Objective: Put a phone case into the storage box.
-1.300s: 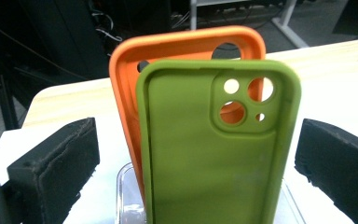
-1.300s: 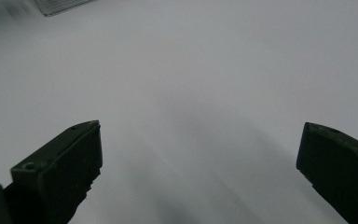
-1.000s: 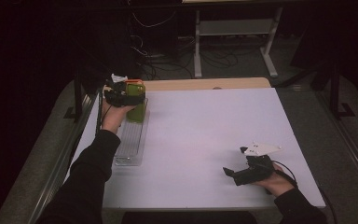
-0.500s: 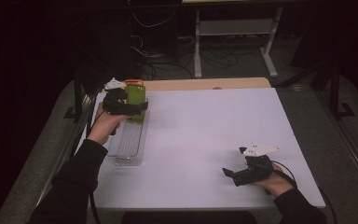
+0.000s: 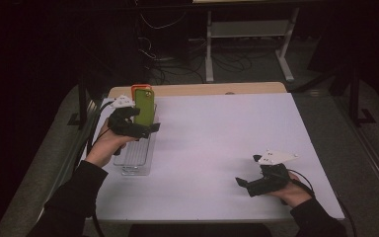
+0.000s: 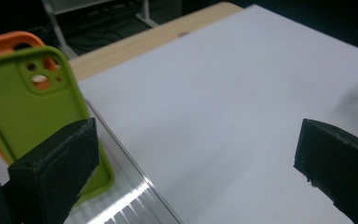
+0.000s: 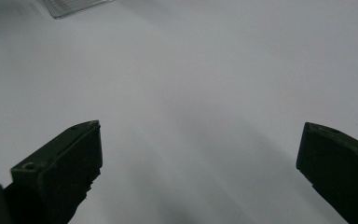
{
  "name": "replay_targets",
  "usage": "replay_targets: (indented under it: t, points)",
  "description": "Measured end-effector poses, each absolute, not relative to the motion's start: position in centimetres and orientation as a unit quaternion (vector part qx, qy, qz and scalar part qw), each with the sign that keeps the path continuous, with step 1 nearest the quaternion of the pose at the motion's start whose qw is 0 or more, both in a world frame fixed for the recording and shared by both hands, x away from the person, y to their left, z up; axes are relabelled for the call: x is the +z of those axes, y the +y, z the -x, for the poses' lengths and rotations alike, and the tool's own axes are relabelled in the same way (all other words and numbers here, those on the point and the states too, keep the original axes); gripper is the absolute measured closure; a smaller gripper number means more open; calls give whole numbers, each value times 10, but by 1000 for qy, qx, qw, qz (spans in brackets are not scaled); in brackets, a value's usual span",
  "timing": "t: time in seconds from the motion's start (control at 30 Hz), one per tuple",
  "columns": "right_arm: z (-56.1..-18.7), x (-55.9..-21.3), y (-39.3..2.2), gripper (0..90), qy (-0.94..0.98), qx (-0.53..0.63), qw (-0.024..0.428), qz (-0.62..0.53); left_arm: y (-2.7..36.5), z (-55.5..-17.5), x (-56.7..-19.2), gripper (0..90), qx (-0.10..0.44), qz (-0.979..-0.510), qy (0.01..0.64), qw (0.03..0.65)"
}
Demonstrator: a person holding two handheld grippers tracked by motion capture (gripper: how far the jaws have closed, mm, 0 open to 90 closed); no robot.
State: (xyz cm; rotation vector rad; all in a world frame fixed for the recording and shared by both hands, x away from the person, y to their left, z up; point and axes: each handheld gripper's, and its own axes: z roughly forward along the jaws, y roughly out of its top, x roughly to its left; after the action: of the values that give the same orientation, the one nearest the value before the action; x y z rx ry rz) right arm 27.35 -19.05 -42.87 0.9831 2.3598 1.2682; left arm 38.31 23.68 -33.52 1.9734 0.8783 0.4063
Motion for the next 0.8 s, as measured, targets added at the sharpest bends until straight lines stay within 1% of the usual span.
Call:
replay_targets:
  t: [0.37, 0.63, 0.8]
  points:
    - [-276, -420, -193, 0, 815, 448, 147, -336, 234, -349, -352, 0, 150, -819, 318, 454]
    - [-278, -416, -194, 0, 815, 451, 154, -329, 240, -328, -367, 0, 144, -815, 306, 471]
    - [-279, -414, -195, 0, 815, 451, 151, -331, 242, -318, -377, 0, 143, -821, 298, 466]
